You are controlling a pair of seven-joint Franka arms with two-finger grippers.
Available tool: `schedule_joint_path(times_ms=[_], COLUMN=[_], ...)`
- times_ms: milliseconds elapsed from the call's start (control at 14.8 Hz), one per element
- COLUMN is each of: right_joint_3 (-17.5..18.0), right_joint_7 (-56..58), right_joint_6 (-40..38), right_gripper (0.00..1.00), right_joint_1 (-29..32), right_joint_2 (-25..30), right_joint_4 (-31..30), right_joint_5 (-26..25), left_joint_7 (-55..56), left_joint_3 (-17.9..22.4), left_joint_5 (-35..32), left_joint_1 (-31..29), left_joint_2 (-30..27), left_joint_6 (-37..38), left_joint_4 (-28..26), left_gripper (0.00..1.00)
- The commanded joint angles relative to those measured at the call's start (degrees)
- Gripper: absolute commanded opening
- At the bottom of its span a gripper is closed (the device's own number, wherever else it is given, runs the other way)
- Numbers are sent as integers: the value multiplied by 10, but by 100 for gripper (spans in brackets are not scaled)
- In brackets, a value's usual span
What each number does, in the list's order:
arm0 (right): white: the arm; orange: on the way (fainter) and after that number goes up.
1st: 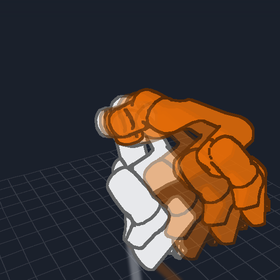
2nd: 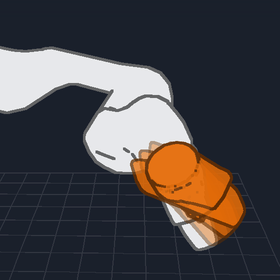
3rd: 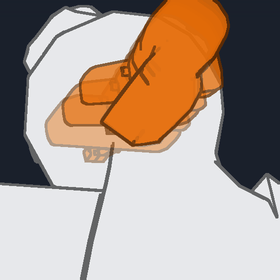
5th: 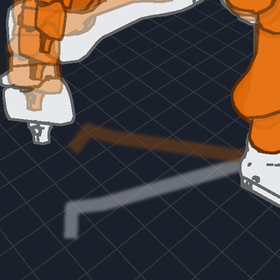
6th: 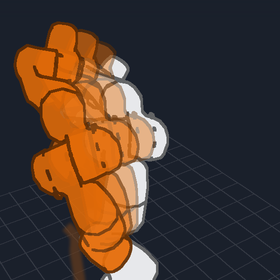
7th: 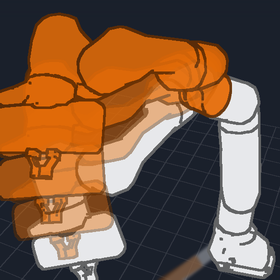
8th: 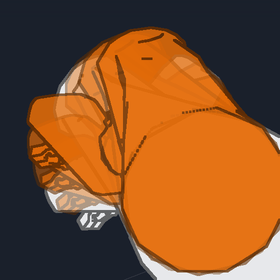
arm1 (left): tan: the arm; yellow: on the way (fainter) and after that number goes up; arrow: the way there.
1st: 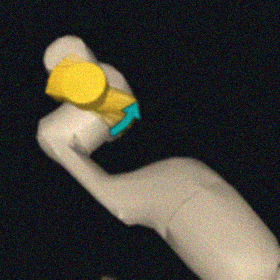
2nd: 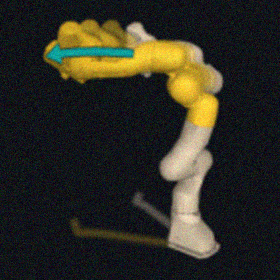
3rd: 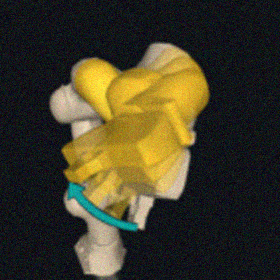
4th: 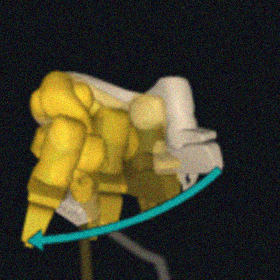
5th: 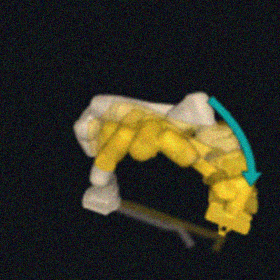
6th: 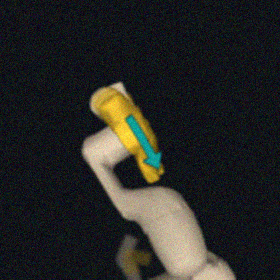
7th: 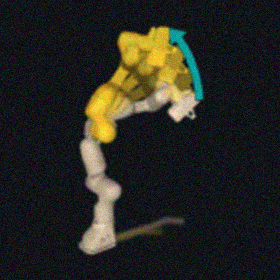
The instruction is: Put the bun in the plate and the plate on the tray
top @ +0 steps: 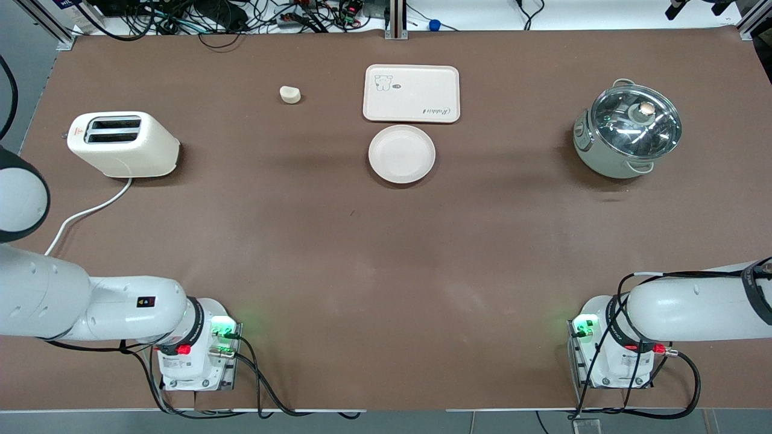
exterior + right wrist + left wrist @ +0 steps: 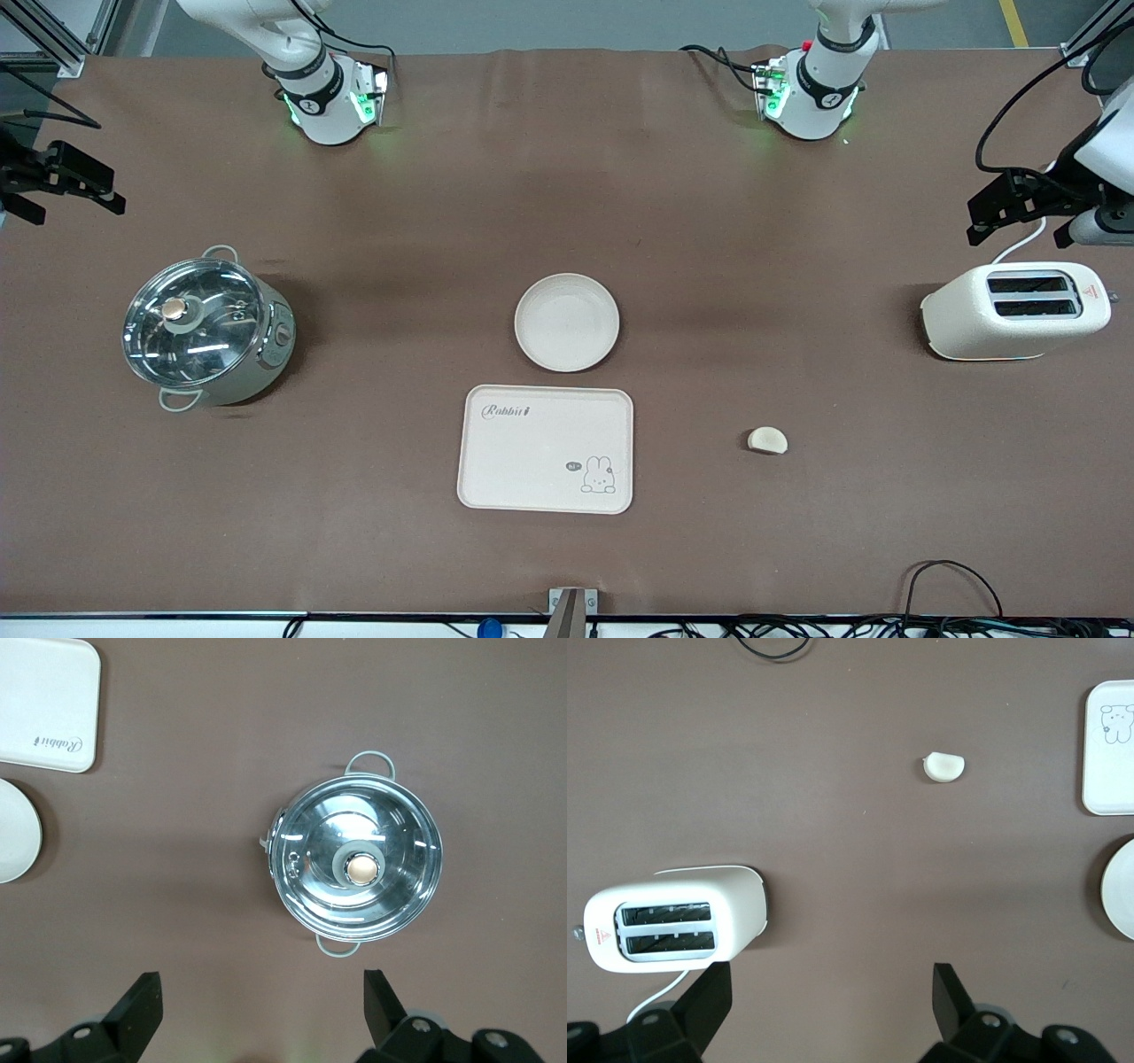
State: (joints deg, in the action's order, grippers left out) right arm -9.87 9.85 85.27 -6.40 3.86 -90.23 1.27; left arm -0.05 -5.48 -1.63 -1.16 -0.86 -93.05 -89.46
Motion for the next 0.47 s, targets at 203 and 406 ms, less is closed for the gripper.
schedule_joint_path(times_ms=[203,406], right_joint_3=[7,7], right_joint_7=[2,1], right_joint_6=[-3,-3], right_gripper=[100,100], right_joint_1=[5,5], right_joint_2=[2,2], right_joint_4=[12,13], right_joint_5=[-8,-7], left_joint_7=[-4,-10], left_joint_3=[-2,-2], left_joint_5=[-2,5], left_joint_1=[-8,-10], left_joint_2=[18,87], left_joint_6=[23,13], left_joint_4=[33,27], left_gripper=[100,100])
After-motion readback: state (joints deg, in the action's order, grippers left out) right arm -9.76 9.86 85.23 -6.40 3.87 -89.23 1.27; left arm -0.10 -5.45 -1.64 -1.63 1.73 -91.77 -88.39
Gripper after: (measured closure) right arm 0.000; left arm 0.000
